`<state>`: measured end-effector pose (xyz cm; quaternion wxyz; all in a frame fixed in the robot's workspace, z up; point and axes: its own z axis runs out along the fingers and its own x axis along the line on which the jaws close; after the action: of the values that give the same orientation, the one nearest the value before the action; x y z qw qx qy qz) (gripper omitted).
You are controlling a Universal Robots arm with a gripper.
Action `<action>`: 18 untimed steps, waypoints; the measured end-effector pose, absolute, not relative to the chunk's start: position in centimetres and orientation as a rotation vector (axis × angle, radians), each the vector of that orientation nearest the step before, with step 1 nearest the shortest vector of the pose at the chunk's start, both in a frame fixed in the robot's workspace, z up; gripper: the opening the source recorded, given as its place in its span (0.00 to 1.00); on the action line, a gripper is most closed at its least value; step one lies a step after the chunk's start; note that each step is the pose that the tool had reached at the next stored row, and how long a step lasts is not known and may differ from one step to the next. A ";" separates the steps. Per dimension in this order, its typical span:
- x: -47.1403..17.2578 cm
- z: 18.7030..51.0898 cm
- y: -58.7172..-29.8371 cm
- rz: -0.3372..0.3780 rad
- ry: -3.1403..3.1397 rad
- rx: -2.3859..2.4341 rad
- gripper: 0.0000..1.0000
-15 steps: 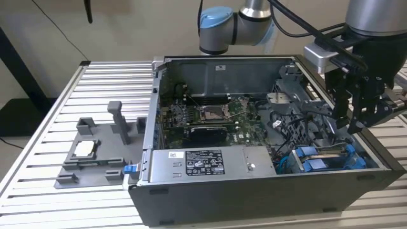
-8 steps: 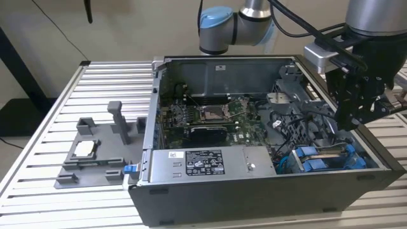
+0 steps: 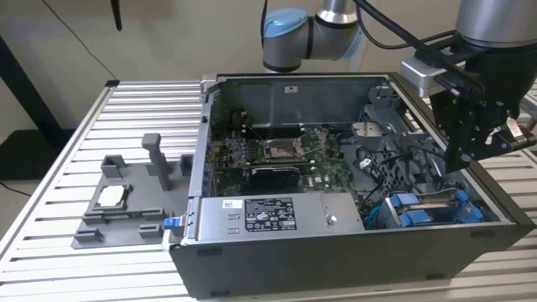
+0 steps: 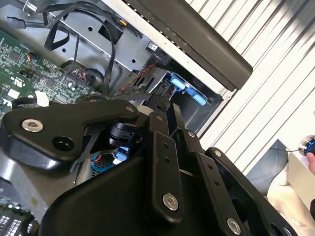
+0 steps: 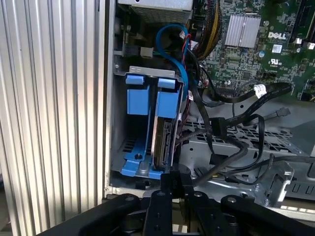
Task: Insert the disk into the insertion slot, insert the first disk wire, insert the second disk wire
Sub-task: 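Insert the first disk wire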
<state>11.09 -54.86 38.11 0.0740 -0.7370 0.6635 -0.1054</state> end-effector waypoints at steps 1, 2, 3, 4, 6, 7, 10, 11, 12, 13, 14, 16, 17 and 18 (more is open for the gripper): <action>11.1 38.1 -54.9 -0.316 1.992 -2.212 0.19; 11.1 38.1 -54.9 -0.316 1.992 -2.212 0.19; 11.1 38.1 -54.9 -0.316 1.992 -2.212 0.19; 11.1 38.1 -54.9 -0.316 1.992 -2.212 0.19; 11.1 38.1 -54.9 -0.316 1.992 -2.212 0.19; 11.1 38.1 -54.9 -0.316 1.992 -2.212 0.19; 11.3 38.0 -54.9 -0.292 2.003 -2.226 0.19; 11.4 38.0 -54.9 -0.278 2.010 -2.234 0.19; 11.5 38.0 -54.9 -0.266 2.015 -2.240 0.19; 11.7 38.0 -54.9 -0.254 2.021 -2.246 0.19; 12.0 37.9 -54.9 -0.243 2.026 -2.252 0.19; 12.4 37.8 -54.9 -0.223 2.035 -2.263 0.19; 12.5 37.8 -54.9 -0.212 2.039 -2.269 0.19; 12.7 37.7 -54.9 -0.202 2.044 -2.274 0.19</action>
<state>12.66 -54.95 37.73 0.0388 -0.7415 0.6665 -0.0659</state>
